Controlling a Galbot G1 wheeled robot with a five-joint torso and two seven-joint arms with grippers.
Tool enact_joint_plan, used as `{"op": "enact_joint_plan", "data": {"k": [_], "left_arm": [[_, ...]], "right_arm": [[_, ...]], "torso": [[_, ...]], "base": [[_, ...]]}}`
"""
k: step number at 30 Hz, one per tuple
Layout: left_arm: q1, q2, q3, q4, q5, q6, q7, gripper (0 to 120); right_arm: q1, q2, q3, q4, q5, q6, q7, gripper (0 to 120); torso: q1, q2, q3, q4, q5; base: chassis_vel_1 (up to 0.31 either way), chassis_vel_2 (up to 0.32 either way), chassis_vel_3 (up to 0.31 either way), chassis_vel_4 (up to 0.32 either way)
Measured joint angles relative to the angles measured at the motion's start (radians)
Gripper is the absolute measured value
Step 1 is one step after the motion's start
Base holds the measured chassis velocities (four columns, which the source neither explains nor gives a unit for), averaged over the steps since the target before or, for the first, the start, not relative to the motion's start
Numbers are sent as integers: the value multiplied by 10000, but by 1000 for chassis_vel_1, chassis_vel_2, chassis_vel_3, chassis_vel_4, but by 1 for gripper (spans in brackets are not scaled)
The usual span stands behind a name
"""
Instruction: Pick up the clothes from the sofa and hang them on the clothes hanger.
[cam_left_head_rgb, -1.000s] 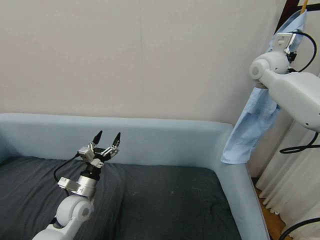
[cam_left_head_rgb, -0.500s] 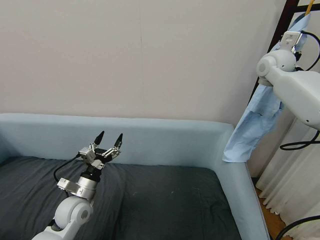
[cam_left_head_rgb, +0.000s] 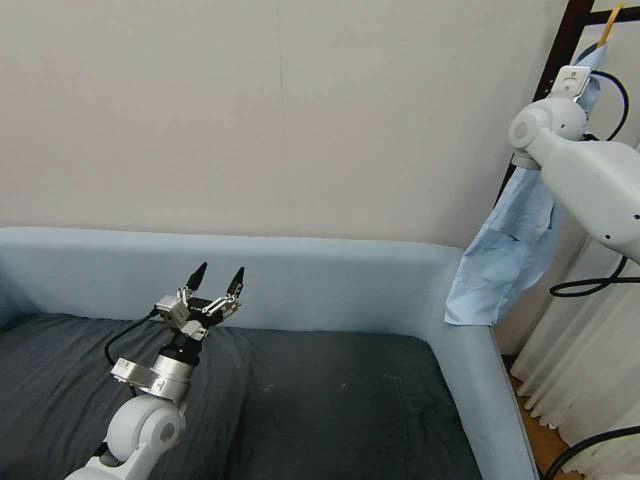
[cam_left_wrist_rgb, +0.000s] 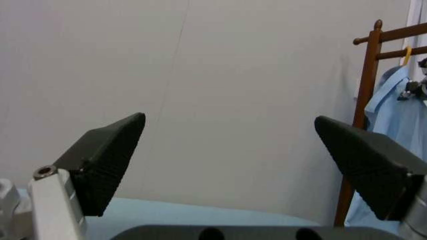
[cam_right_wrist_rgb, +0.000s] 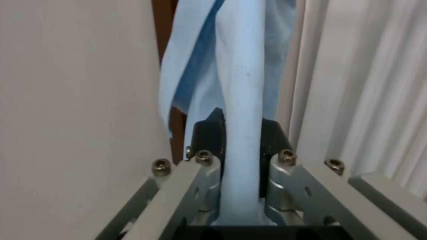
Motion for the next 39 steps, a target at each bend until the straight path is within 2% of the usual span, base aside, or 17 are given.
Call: {"op": "enact_joint_plan", "data": {"k": [7, 11, 12, 14, 16, 19, 20, 22, 24, 25, 26, 28, 31, 32, 35, 36, 39], "left_arm": [[5, -150, 58, 96, 33, -22, 20, 100], [138, -252, 28, 103, 62, -57, 23, 100], [138, -252, 28, 103, 62, -57, 23, 100], [388, -373, -110, 24, 62, -131, -9, 100], [515, -443, -198, -96, 44, -148, -56, 100], [1094, -740, -605, -699, 34, -126, -294, 100], [1094, -740, -605, -699, 34, -126, -294, 100], [1502, -1001, -888, -1154, 334, -5, -459, 100], [1911, -1307, -1039, -1628, 865, 322, -825, 100], [2125, -1480, -1048, -1892, 1161, 500, -1037, 100], [2125, -1480, -1048, -1892, 1161, 500, -1037, 100], [2503, -1790, -1032, -2300, 1767, 710, -1452, 100], [3006, -2310, -996, -2630, 3226, 882, -1923, 100], [3006, -2310, -996, -2630, 3226, 882, -1923, 100], [3481, -2824, -1001, -2562, 4535, 728, -2286, 100], [3481, -2824, -1001, -2562, 4535, 728, -2286, 100], [4136, -3646, -960, -2483, 5294, 402, -2568, 100]], "right_arm": [[-471, -374, 534, 1084, -1206, 258, -237, 33], [-1297, -969, 1648, 2956, -1625, 567, -213, 50], [-1297, -969, 1648, 2956, -1625, 567, -213, 50], [-2054, -1533, 2417, 4289, -1846, 1193, -470, 62], [-2484, -1787, 2791, 4860, -2011, 1660, -901, 66], [-4331, -2557, 4148, 6226, -2848, 3299, -3135, 81], [-4331, -2557, 4148, 6226, -2848, 3299, -3135, 81], [-6123, -2978, 5153, 7169, -3192, 4440, -4656, 89], [-7754, -3055, 5971, 7982, -3373, 5079, -5375, 98], [-8737, -2973, 6347, 8397, -3517, 5286, -5644, 98], [-8737, -2973, 6347, 8397, -3517, 5286, -5644, 98], [-10194, -2629, 6877, 8861, -3876, 5497, -6393, 100], [-12160, -1834, 7653, 9278, -4751, 5751, -7761, 100], [-12160, -1834, 7653, 9278, -4751, 5751, -7761, 100], [-14353, -867, 8561, 9669, -5950, 5940, -8522, 100], [-14353, -867, 8561, 9669, -5950, 5940, -8522, 100], [-16385, 300, 9906, 10185, -7886, 5684, -8822, 100]], "torso": [[0, 0, 1, -1, 0], [0, 0, 0, 0, -1], [0, 0, 0, 0, -1], [1, -1, 1, 0, 1], [0, 0, 0, -2, -1], [0, 0, -1, -2, 4], [0, 0, -1, -2, 4], [-1, 0, -2, -5, 6], [-1, 1, -3, -6, 4], [-1, 1, -3, -5, 0], [-1, 1, -3, -5, 0], [-1, 0, 0, 0, 7], [-1, 1, -1, 5, 0], [-1, 1, -1, 5, 0], [0, 0, 0, -3, 4], [0, 0, 0, -3, 4], [-2, 1, -2, -3, -2]], "base": [[0, 0, 0, 0], [0, 0, 0, 0], [0, 0, 0, 0], [0, 0, 0, 0], [0, 0, 0, 0], [0, 0, 0, 0], [0, 0, 0, 0], [0, 0, 0, 0], [0, 0, 0, 0], [0, 0, 0, 0], [0, 0, 0, 0], [0, 0, 0, 0], [0, 0, 0, 0], [0, 0, 0, 0], [0, 0, 0, 0], [0, 0, 0, 0], [0, 0, 0, 0]]}}
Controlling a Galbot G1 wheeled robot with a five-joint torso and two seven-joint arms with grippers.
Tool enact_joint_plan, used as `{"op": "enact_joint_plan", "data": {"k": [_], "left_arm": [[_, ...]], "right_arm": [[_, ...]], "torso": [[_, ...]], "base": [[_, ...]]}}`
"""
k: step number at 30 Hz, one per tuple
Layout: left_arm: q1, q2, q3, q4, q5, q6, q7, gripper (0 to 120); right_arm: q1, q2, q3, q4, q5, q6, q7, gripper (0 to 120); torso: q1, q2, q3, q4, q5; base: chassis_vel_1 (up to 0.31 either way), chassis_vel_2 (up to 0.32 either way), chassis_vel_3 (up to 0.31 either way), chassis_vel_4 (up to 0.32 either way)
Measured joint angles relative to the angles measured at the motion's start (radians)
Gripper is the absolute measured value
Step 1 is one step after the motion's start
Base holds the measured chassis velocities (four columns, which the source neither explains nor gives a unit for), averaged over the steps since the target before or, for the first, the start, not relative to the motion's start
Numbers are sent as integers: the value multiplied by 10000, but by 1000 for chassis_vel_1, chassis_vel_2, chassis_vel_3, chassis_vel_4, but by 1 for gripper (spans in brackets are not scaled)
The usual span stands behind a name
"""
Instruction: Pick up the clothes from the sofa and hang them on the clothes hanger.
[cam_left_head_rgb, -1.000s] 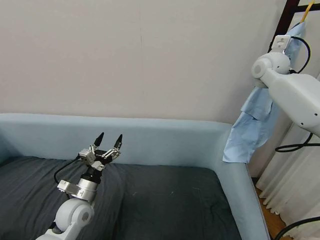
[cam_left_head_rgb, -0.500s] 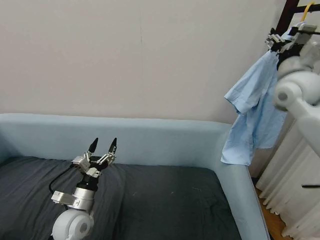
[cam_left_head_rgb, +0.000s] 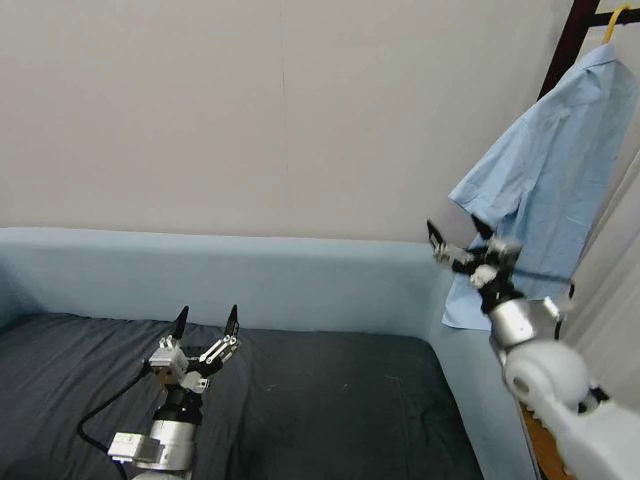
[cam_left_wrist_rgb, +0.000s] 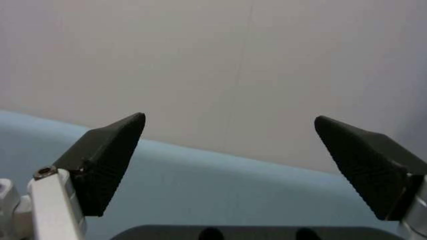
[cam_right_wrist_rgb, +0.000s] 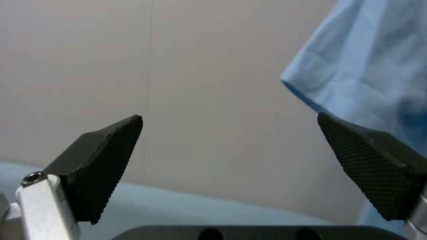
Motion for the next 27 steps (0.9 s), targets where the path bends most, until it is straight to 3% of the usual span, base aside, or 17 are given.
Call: {"op": "enact_joint_plan", "data": {"k": [1, 2, 5, 12, 16, 27], "left_arm": [[231, -333, 77, 9, 138, -26, -104, 100], [231, -333, 77, 9, 138, -26, -104, 100], [815, -1178, 437, 119, 732, -58, -390, 100], [1428, -1947, 640, 166, 1519, -186, -651, 100], [1613, -2087, 628, 176, 1845, -62, -661, 100], [1586, -2049, 624, 186, 1819, -39, -638, 100]], "right_arm": [[-779, 482, 335, 195, -615, -178, -59, 100], [-779, 482, 335, 195, -615, -178, -59, 100], [-2411, 1881, 785, 637, -1840, -481, 251, 100], [-3721, 3397, 920, 1052, -3098, -591, 920, 100], [-4184, 3705, 863, 1105, -3765, -618, 1019, 100], [-4099, 3648, 790, 1083, -3724, -629, 1043, 100]], "torso": [[0, -1, 1, 0, 4], [0, -1, 1, 0, 4], [0, 0, 0, -1, 0], [0, 0, 0, 3, 1], [0, 0, 0, 3, 1], [2, -2, 2, 3, 1]], "base": [[0, 0, 0, 0], [0, 0, 0, 0], [0, 0, 0, 0], [0, 0, 0, 0], [0, 0, 0, 0], [0, 0, 0, 0]]}}
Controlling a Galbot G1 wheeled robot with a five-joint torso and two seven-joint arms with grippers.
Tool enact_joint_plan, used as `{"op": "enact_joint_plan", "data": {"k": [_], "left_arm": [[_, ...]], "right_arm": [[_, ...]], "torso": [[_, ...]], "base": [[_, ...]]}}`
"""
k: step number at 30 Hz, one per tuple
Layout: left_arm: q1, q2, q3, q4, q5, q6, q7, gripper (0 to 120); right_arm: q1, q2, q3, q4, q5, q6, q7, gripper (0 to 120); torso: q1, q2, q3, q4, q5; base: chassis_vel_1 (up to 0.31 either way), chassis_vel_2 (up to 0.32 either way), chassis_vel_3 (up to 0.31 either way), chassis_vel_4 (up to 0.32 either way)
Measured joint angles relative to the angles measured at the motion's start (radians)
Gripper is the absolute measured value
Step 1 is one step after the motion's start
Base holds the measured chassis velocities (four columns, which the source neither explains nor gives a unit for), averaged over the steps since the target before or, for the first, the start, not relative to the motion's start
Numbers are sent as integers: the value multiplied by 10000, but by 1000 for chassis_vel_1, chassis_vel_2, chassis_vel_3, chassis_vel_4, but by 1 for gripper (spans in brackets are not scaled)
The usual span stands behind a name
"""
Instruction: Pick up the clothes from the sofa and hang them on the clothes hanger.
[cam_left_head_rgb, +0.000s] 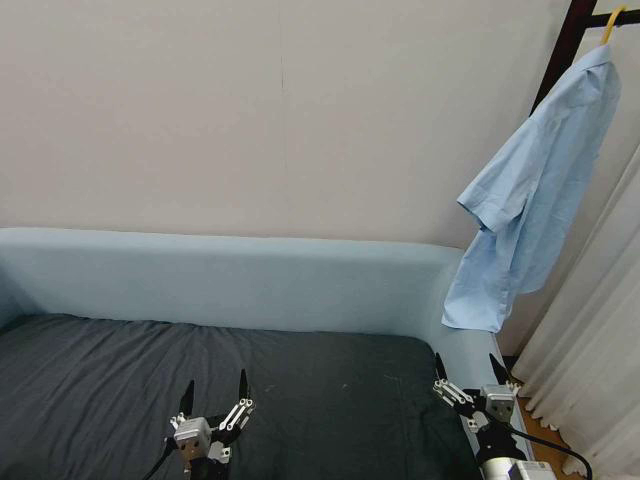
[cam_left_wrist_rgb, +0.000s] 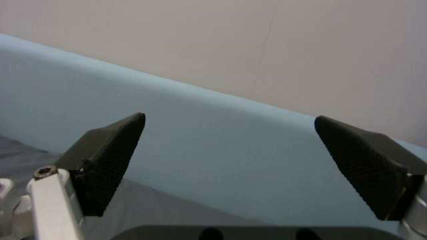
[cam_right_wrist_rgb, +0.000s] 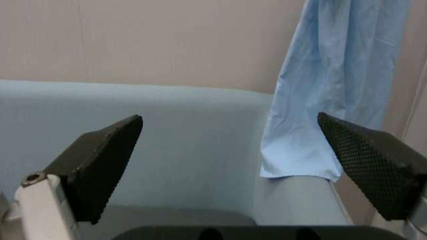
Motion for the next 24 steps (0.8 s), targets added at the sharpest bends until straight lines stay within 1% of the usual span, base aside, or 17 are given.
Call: {"op": "enact_joint_plan", "data": {"k": [24], "left_arm": [[-26, 29, 3, 4, -45, 9, 27, 100]], "right_arm": [[72, -47, -31, -30, 75, -3, 16, 100]], "torso": [[0, 0, 0, -1, 1]], "base": [[0, 0, 0, 0]]}}
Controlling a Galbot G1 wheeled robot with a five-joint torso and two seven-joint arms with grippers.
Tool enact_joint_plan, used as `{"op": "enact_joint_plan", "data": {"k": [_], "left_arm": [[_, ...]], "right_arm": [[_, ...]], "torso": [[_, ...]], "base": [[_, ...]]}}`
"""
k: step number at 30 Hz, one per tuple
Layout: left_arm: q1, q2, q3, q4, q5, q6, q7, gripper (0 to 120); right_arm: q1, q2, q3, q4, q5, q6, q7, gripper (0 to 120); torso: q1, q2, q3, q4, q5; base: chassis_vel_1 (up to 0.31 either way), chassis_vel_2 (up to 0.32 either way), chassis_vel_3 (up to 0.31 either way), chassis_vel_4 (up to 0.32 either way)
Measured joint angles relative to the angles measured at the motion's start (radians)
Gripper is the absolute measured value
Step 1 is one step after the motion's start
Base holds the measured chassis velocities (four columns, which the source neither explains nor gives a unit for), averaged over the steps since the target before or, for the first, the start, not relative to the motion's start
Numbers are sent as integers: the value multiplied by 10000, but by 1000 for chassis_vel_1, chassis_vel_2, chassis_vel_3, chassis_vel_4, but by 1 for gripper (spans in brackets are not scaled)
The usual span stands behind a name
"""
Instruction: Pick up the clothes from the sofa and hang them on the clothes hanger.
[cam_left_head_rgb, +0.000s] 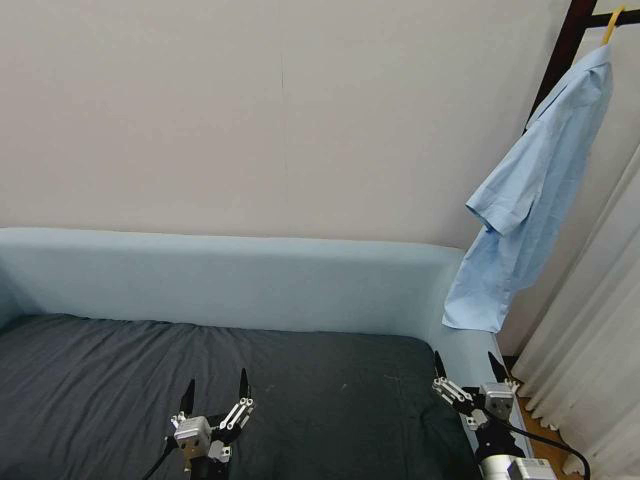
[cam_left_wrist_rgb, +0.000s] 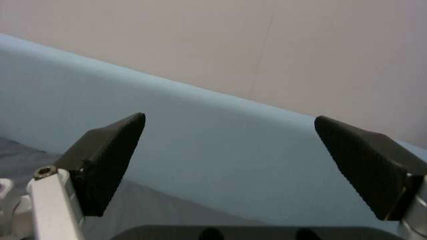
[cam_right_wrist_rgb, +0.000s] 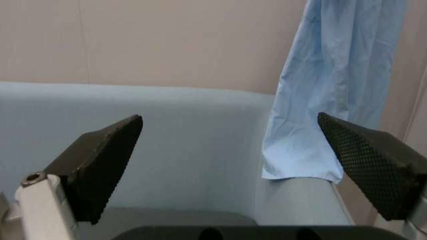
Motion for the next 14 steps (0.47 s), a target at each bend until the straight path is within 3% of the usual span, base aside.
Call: {"op": "enact_joint_plan", "data": {"k": [14], "left_arm": [[1, 5, 0, 0, -9, 1, 6, 100]], "right_arm": [[8, -2, -6, -5, 12, 0, 0, 100]], "torso": [[0, 0, 0, 0, 0]], "base": [[0, 0, 0, 0]]}}
